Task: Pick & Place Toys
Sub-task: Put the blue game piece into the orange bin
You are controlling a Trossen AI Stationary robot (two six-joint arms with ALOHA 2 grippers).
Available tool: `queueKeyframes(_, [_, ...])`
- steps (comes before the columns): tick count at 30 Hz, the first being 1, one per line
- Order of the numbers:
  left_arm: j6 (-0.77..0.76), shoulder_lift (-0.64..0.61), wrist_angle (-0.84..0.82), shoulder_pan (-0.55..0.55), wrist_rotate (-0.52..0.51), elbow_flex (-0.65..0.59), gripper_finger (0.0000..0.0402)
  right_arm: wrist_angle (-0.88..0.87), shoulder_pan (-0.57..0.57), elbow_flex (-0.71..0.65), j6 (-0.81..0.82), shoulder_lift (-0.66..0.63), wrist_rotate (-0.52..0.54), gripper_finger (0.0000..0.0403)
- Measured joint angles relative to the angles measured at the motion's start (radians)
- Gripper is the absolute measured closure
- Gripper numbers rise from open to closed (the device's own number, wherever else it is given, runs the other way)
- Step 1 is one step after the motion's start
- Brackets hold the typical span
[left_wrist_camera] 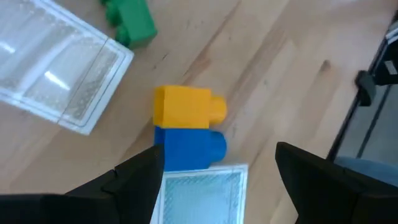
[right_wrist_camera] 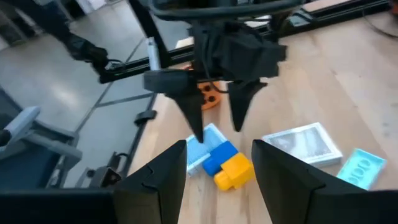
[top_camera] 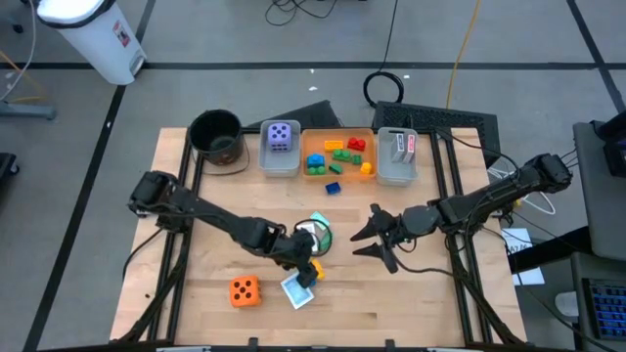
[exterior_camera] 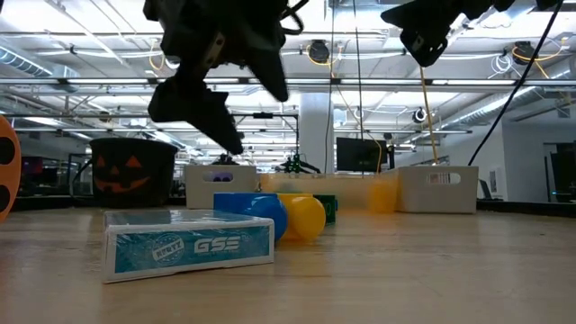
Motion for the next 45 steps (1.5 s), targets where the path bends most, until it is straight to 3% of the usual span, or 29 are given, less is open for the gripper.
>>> queueKeyframes(14, [0.133,-0.001,-0.031,0.003,0.141,0.0,0.0086,-0.022,0.0,0.0,-0.002,0.0,0.053,0.0232])
queueKeyframes(24, [0.144,-0.001,-0.024,0.009,0.103,0.0,0.0007,-0.022,-0.002,0.0,-0.01,0.0,0.054,0.0232])
queueKeyframes(31, [0.08,-0.001,-0.021,0.009,0.104,0.0,0.0026,-0.022,-0.002,0.0,-0.028,0.0,0.054,0.0232])
queueKeyframes(36, [0.025,-0.001,-0.029,0.009,0.097,0.0,0.002,-0.022,-0.002,0.0,-0.028,0.0,0.051,0.0232])
queueKeyframes(45, [-0.029,0.002,-0.03,0.009,-0.024,0.0,0.0002,-0.022,-0.002,0.0,-0.026,0.0,0.05,0.0232])
